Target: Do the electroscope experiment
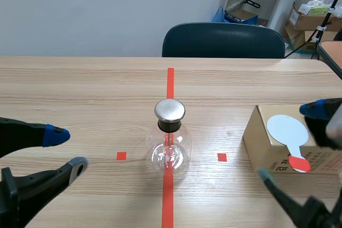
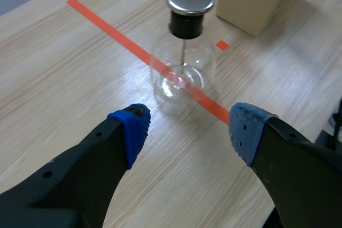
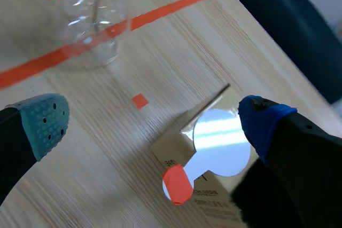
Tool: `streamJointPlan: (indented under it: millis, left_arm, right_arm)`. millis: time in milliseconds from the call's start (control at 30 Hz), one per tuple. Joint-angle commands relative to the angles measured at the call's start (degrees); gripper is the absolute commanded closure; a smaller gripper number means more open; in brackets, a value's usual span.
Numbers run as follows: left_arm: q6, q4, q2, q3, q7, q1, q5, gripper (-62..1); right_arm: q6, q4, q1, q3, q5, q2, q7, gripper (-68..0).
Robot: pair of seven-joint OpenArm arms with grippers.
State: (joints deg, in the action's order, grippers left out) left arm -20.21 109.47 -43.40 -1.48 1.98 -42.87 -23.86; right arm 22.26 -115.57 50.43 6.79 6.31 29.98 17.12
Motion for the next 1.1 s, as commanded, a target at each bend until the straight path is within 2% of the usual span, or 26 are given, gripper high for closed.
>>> streamJointPlan:
  millis: [0, 67, 133, 267, 333, 433, 667, 800, 867, 933, 1067]
  left_arm:
    - [-0.15, 0.81, -0.98, 0.87, 1.51, -0.11, -0.39, -34.5]
    - [-0.15, 0.83, -2.49, 2.05, 2.05, -0.11, -0.39, -34.5]
    - [-0.15, 0.83, -4.11, 3.15, 3.39, -0.11, -0.39, -34.5]
    - [-0.13, 0.83, -7.04, 5.64, 6.25, -0.11, -0.39, -34.5]
    - [-0.15, 0.83, -8.26, 6.64, 7.39, -0.11, -0.39, -34.5]
    - [-0.13, 0.83, -9.88, 7.67, 7.93, -0.11, -0.37, -34.5]
    - [-0.15, 0.83, -12.22, 9.35, 10.73, -0.11, -0.37, -34.5]
    - [-0.33, 0.83, -12.61, 9.46, 10.73, -0.11, -0.37, -34.5]
    - [-0.59, 0.83, -13.68, 9.86, 11.54, -0.11, -0.37, -34.5]
    - [-0.57, 0.83, -14.8, 10.4, 12.59, -0.11, -0.39, -34.5]
    - [-0.57, 0.83, -15.41, 10.54, 13.88, -0.11, -0.39, -34.5]
  right_arm:
    - [-2.38, -1.9, 3.91, 0.28, 5.66, -0.17, 2.73, -67.9]
    - [-8.28, -1.88, 7.58, 0.22, 15.89, -0.7, 6.4, -67.9]
    - [-15.47, -1.09, 10.14, 0.22, 25.57, -2.45, 8.33, -67.9]
    - [-28.48, 3.93, 10.67, 0.22, 39.56, -6.97, 9.92, -67.9]
    - [-33.97, 7.23, 9.81, 0.15, 43.95, -8.61, 10.6, -67.9]
    - [-39.76, 12.39, 7.67, -1.03, 48.92, -10.01, 10.4, -67.9]
    - [-55.52, 24.39, 0.07, -7.04, 52.13, -10.14, 6.25, -67.9]
    - [-61.86, 29.18, -3.85, -11.13, 53.75, -10.14, 1.44, -67.9]
    - [-63.89, 31.23, -5.46, -12.63, 54.84, -10.14, -0.35, -67.9]
    - [-64.72, 32.94, -7.02, -13.79, 55.47, -10.14, -1.42, -67.9]
    - [-64.72, 36.13, -9.66, -15.61, 56.7, -10.14, -4.07, -67.9]
